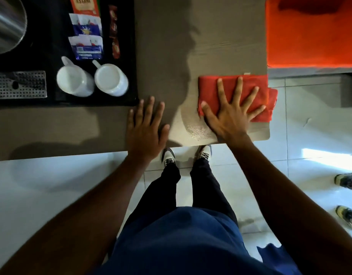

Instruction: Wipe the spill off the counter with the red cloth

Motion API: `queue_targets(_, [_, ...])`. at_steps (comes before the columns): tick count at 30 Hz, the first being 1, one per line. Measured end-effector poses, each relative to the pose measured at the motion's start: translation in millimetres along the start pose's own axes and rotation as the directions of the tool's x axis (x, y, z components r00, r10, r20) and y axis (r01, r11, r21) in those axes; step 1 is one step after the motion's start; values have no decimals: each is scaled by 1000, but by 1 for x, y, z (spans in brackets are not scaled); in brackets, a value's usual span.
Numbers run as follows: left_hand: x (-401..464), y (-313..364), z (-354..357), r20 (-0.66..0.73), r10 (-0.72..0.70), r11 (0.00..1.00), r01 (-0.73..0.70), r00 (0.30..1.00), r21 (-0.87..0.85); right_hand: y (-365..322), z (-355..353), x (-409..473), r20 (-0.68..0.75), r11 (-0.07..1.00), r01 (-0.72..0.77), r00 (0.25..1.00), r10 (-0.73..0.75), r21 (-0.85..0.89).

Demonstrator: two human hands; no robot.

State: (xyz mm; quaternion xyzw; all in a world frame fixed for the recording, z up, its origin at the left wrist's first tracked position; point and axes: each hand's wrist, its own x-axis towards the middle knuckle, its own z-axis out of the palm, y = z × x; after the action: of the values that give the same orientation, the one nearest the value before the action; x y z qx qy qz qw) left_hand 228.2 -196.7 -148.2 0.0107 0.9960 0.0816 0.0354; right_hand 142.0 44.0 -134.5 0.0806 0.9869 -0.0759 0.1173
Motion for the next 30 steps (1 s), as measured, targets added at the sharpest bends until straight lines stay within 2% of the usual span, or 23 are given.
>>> queue_targets(2, [-5,-5,4,-1,3,1000,-3,1000,27,-42,5,19,-15,999,-12,1000,12,37])
queue_targets(3, [-5,-6,6,-4,-2,999,2,1000,35,-61,10,19,-25,999,30,999,-30,27])
queue_targets(5, [-5,-6,8,-16,-7,999,7,1000,32,-80,19,-11,-16,982,184,983,-185,-28])
queue_targets(7, [-6,-6,7,-26,4,1000,-4,1000,14,-58,26,-58,8,948,297,955,-298,-119])
queue_targets(9, [-7,-6,6,-27,-3,1000,3,1000,7,-16,20,-74,49,949,282,959,-277,-141])
queue_targets(11, [-7,-6,8,-22,2,1000,-2,1000,10,2,10,-35,36,978,186,982,-184,-97])
queue_targets(13, [-6,-10,10,-15,9,1000,-9,1000,13,-21,4,21,0,998,61,998,-61,-30])
queue_targets(15, [-7,-20,10,-17,13,1000,-13,1000,8,-58,2,43,1,1000,29,1000,-29,10])
queue_targets(17, [-13,-31,8,-24,27,1000,-26,999,10,-74,13,5,-9,989,147,989,-147,-34])
queue_targets(19, [-18,-35,9,-42,47,999,-46,998,17,-52,23,-67,27,949,284,959,-283,-139])
queue_targets(20, [-18,-36,10,-44,49,999,-49,998,16,-30,23,-87,69,940,303,953,-296,-157])
queue_targets(22, [-18,-36,12,-39,43,999,-43,998,4,12,12,-82,133,961,241,966,-224,-135])
queue_targets(25, [-17,-34,12,-30,29,1000,-29,999,5,33,-5,-57,152,996,20,988,-7,-86])
queue_targets(30, [-17,-30,9,-23,27,1000,-27,999,12,-25,19,-115,223,999,35,975,-25,-39])
